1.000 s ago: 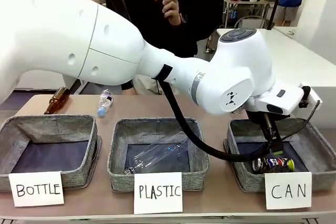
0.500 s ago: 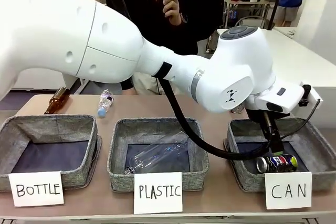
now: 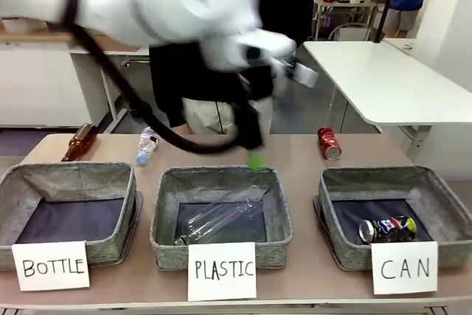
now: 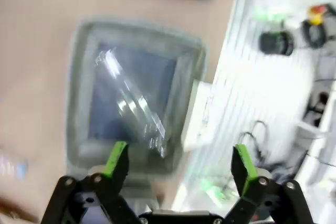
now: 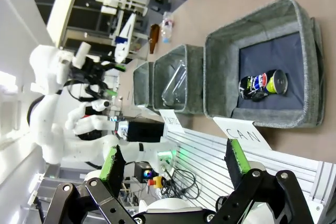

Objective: Sort the can waste into the basket.
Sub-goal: Pick up the can waste from the table and place it in the right Fabric basket.

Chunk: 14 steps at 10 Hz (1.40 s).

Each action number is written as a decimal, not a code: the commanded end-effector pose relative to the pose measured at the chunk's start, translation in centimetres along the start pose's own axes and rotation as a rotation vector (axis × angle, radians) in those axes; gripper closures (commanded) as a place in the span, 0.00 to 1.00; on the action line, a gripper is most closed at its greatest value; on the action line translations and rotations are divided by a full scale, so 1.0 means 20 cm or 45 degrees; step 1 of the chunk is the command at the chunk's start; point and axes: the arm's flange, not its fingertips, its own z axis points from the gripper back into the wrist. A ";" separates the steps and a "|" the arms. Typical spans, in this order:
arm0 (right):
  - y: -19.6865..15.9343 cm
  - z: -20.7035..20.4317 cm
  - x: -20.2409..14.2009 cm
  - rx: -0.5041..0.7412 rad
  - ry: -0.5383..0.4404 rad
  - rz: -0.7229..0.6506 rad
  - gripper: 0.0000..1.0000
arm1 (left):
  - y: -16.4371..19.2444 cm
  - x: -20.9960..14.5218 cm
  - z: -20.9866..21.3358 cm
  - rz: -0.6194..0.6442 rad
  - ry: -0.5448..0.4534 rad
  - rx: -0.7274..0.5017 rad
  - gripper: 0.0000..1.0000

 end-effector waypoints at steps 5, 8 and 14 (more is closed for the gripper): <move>0.02 -0.01 0.02 -0.002 -0.016 -0.028 0.00 | 0.46 -1.79 0.71 0.814 -0.878 -0.490 0.00; 0.02 -0.01 0.02 -0.002 -0.016 -0.028 0.00 | 0.26 -2.45 0.65 0.964 -1.393 -0.523 0.00; 0.02 -0.01 0.02 -0.002 -0.016 -0.028 0.00 | 0.41 -2.23 0.78 0.908 -1.002 -0.516 0.00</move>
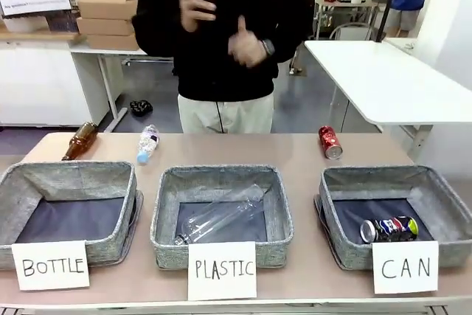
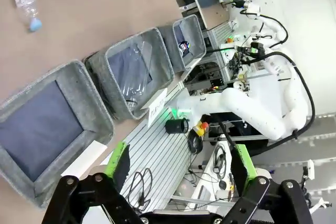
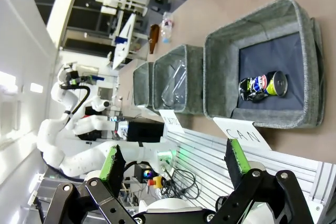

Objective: Sort the can waste into the basket.
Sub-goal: Pick up the can waste from the table and place it in the right Fabric basket.

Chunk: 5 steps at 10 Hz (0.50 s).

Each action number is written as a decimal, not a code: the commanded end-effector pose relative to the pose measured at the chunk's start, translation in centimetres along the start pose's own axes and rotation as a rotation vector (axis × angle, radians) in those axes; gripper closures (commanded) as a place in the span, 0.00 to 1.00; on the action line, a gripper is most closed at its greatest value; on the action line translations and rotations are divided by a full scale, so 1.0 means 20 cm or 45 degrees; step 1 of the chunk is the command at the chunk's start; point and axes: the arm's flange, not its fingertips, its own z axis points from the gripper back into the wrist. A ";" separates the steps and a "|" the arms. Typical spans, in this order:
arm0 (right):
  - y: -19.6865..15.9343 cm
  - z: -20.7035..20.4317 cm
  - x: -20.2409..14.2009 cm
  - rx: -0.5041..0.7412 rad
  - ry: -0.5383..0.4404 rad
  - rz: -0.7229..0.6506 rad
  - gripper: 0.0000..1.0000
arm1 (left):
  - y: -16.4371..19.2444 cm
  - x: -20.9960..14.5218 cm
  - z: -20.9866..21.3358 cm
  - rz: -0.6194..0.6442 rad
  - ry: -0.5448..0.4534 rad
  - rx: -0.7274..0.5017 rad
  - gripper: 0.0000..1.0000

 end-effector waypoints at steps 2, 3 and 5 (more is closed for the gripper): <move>0.02 -0.01 0.02 -0.001 -0.016 -0.028 0.00 | 0.00 -0.04 0.05 -0.006 0.005 0.009 0.00; 0.02 -0.01 0.02 -0.001 -0.016 -0.028 0.00 | 0.00 -0.04 0.05 -0.006 0.005 0.009 0.00; 0.15 -0.02 0.01 -0.272 -0.011 0.216 0.00 | 0.00 -0.04 0.05 -0.006 0.005 0.009 0.00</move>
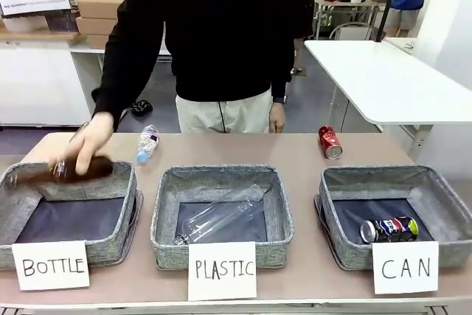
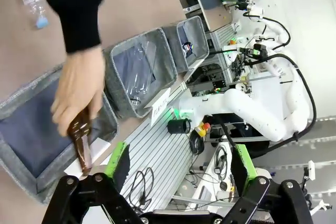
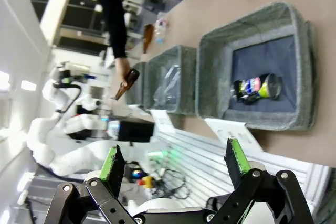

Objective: Sort the can waste into the basket.
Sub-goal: Pick up the can waste from the table and place it in the right Fabric basket.

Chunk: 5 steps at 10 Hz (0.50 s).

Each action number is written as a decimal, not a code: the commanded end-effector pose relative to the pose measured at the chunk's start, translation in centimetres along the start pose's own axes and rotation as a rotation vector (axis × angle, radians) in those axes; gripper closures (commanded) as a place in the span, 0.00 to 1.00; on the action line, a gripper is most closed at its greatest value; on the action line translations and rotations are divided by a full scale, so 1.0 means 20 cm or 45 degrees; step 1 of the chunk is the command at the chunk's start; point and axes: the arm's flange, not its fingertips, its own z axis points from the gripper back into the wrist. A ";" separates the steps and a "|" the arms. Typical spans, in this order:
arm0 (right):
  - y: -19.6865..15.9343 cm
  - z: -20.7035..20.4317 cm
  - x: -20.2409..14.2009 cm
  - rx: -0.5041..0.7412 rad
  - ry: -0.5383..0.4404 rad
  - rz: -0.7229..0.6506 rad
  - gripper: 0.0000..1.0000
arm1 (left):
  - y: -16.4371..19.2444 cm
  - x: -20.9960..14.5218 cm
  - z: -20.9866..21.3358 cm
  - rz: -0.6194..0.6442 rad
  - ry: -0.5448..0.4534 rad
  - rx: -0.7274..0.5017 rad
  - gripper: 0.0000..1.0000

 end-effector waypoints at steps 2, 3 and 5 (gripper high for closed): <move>0.56 -0.38 0.30 -0.614 0.044 0.630 0.00 | -0.01 -0.02 0.01 -0.016 0.015 -0.007 0.00; 0.71 -0.57 0.44 -0.683 0.091 0.738 0.00 | -0.01 -0.02 0.01 -0.016 0.015 -0.007 0.00; 0.83 -1.05 0.70 -0.788 0.297 0.901 0.00 | -0.01 -0.02 0.01 -0.016 0.015 -0.007 0.00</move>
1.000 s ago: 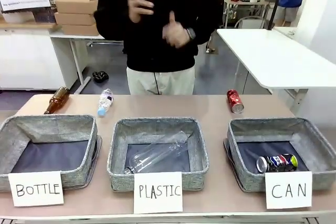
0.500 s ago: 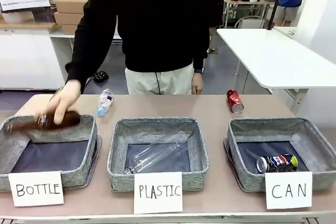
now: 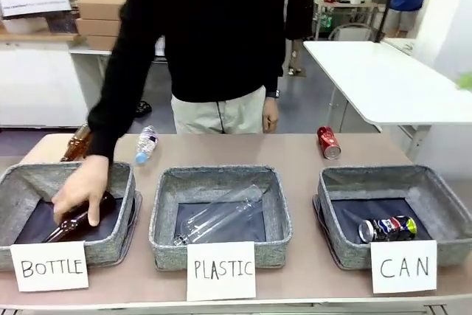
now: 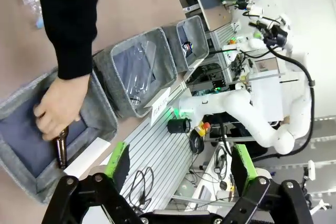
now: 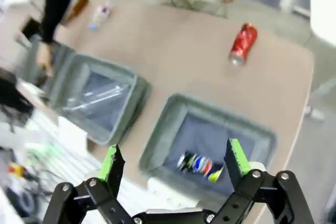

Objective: Sort the can waste into the basket.
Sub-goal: Pick up the can waste from the table and place it in the right Fabric basket.

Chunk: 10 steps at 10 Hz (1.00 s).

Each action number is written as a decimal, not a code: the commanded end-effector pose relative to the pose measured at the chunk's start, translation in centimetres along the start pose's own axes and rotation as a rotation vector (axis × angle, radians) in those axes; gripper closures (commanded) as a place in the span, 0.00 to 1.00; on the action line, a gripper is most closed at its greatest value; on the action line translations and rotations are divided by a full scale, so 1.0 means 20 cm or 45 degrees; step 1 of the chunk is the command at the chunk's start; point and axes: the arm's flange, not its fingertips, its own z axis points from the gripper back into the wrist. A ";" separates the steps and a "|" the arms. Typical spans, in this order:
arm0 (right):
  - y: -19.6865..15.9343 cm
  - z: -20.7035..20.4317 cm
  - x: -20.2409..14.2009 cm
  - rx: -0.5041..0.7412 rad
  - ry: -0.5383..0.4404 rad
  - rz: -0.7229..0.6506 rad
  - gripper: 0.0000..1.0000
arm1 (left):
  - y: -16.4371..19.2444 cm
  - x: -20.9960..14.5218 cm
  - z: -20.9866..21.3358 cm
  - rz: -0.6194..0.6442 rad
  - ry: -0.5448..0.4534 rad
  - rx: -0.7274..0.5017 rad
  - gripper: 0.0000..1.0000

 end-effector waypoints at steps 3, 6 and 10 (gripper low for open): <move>-0.08 -0.90 0.22 -0.143 0.379 0.123 0.00 | -0.01 -0.02 0.01 -0.018 0.011 -0.005 0.00; 0.07 -0.88 0.20 -0.145 0.319 0.202 0.00 | -0.01 -0.02 0.01 -0.018 0.011 -0.005 0.00; -0.16 -1.32 0.42 -0.188 0.458 -0.192 0.00 | -0.01 -0.02 0.01 -0.018 0.011 -0.005 0.00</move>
